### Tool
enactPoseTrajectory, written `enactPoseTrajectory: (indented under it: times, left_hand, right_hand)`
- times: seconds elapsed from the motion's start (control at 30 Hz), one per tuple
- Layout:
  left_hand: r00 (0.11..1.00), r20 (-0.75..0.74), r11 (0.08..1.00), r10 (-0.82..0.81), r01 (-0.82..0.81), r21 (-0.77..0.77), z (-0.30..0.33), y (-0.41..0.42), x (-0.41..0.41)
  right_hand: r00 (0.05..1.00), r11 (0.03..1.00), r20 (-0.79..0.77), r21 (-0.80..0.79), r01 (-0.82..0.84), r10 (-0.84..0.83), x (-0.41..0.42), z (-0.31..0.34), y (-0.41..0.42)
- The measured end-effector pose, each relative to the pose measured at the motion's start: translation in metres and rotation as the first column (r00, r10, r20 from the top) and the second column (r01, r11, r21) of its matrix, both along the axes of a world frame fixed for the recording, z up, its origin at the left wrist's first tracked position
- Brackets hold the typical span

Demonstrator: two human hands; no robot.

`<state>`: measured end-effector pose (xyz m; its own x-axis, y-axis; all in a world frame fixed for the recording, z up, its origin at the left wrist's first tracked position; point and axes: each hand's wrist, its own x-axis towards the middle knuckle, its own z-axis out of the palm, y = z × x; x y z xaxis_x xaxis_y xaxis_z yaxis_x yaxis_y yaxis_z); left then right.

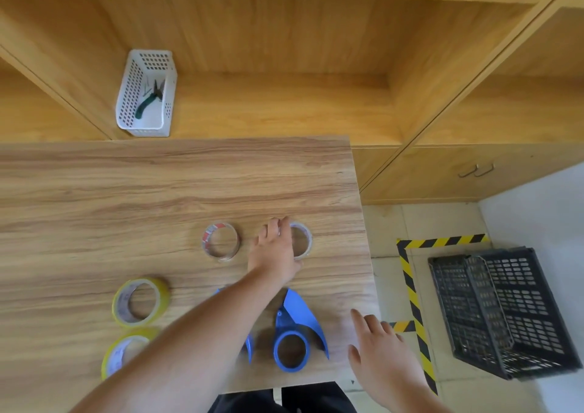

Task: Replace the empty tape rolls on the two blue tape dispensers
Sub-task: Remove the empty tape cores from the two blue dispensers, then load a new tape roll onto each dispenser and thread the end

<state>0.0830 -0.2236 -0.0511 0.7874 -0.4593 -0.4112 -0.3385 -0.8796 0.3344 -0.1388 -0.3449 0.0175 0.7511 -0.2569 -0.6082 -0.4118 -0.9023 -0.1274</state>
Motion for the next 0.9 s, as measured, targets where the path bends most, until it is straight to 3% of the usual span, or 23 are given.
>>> enactPoseTrajectory:
  times: [0.2,0.43,0.73,0.9]
  left_hand:
    - [0.993,0.116,0.990,-0.012,0.028,-0.142,0.026,0.050,-0.018]
    - [0.982,0.156,0.993,0.108,-0.099,-0.060,0.037,0.146,-0.024]
    - [0.949,0.084,0.939,0.304,-0.314,0.143,0.025,0.255,-0.012]
    - [0.953,-0.015,0.934,0.303,-0.294,0.204,0.017,0.289,0.000]
  right_hand:
    - [0.992,0.998,0.114,-0.005,-0.061,0.061,0.019,0.008,0.030]
    - [0.918,0.972,0.320,-0.052,-0.231,0.235,0.044,0.007,0.084]
    - [0.926,0.951,0.221,-0.027,-0.308,0.306,0.048,0.004,0.133]
    - [0.935,0.954,0.195,-0.013,-0.299,0.296,0.042,0.001,0.144]
